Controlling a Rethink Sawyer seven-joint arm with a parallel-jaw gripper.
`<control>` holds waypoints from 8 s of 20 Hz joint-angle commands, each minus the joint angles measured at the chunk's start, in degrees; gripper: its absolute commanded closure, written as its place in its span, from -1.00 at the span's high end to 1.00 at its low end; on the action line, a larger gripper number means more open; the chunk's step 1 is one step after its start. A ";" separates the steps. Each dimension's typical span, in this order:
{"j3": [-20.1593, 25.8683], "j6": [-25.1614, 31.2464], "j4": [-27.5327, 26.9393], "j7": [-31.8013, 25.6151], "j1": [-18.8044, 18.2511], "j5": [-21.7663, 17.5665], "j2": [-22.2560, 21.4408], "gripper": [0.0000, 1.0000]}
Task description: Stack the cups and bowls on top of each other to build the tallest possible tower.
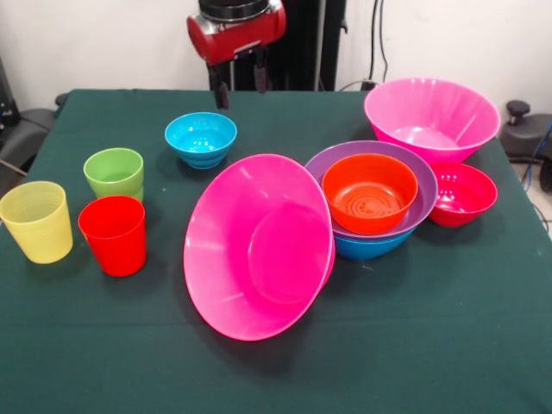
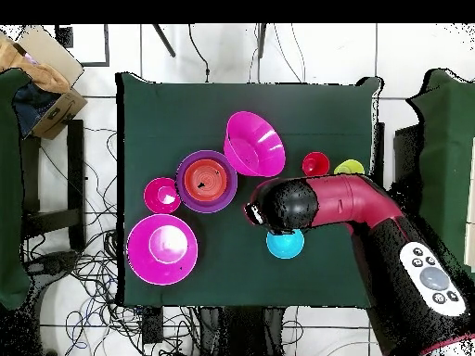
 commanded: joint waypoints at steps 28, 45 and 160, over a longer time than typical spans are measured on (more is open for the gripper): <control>3.42 -24.50 -6.90 0.15 3.45 -0.71 12.78 1.00; 2.05 -20.07 -9.24 -0.82 3.54 -1.96 10.70 1.00; -3.15 -9.08 1.99 6.47 13.26 9.21 -14.30 -1.00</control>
